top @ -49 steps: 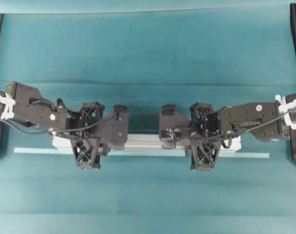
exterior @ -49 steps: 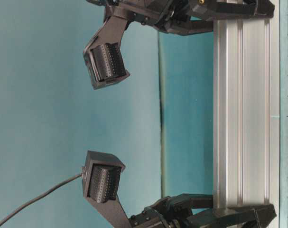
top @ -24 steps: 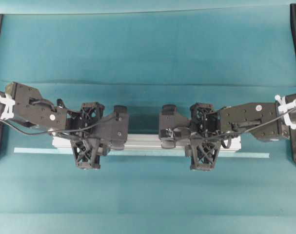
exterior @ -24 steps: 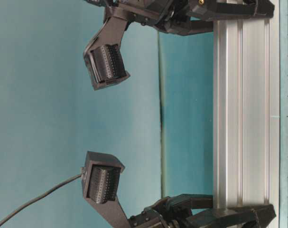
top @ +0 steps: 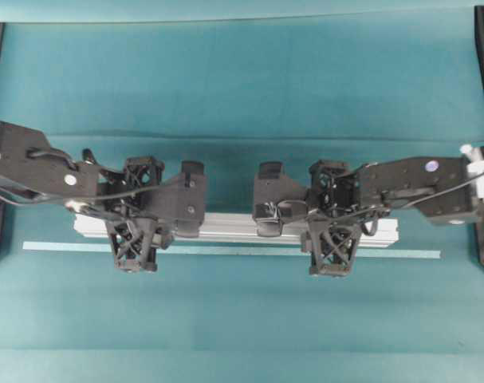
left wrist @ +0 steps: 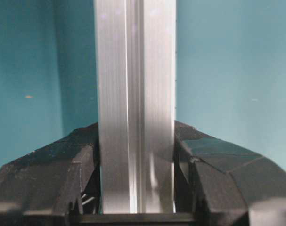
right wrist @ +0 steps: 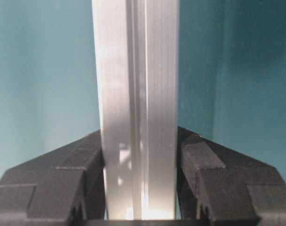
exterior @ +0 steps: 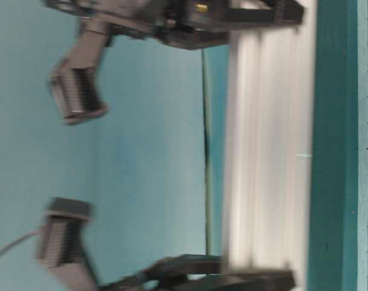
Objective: Lift the metal rail with both hands.
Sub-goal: 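Lift the rail upward with both grippers together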
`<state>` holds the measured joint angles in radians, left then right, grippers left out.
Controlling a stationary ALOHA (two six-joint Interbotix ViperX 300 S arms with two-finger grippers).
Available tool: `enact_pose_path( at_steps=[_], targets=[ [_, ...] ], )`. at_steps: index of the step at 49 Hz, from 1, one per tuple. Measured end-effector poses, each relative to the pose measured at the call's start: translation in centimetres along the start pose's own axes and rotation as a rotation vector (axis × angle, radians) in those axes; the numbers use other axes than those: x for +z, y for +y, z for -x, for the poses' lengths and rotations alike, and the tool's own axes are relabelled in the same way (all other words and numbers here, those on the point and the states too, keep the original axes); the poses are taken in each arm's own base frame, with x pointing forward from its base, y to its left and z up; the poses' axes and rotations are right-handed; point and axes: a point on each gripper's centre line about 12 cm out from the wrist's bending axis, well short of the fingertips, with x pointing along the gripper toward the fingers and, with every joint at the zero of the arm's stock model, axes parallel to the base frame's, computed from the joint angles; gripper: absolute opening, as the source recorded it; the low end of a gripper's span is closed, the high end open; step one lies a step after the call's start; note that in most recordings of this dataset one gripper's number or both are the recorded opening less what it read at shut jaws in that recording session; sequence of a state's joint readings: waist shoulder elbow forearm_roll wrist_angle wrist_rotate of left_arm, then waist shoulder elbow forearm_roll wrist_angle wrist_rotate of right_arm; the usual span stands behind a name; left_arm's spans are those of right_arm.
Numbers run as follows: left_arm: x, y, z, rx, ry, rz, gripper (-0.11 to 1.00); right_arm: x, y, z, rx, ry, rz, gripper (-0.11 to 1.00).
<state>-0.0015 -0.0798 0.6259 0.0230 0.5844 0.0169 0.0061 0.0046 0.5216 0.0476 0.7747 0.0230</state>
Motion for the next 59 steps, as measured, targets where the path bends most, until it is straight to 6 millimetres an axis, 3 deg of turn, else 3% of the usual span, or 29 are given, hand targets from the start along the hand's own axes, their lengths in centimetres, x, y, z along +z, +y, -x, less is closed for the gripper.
enact_pose_path(
  at_steps=[14,40,59],
  targets=[
    [2.2,0.1,4.1,0.002,0.005,-0.002,0.35,0.7,0.2,4.6,0.006,0.003,0.001,0.38],
    [5.1,0.3,9.5,0.003,0.032,0.003,0.36,2.8,0.0,11.4,0.008,0.035,-0.007,0.38],
    [8.3,0.7,16.3,0.011,-0.030,0.012,0.36,3.9,0.0,16.6,0.010,0.052,-0.005,0.38]
  ],
)
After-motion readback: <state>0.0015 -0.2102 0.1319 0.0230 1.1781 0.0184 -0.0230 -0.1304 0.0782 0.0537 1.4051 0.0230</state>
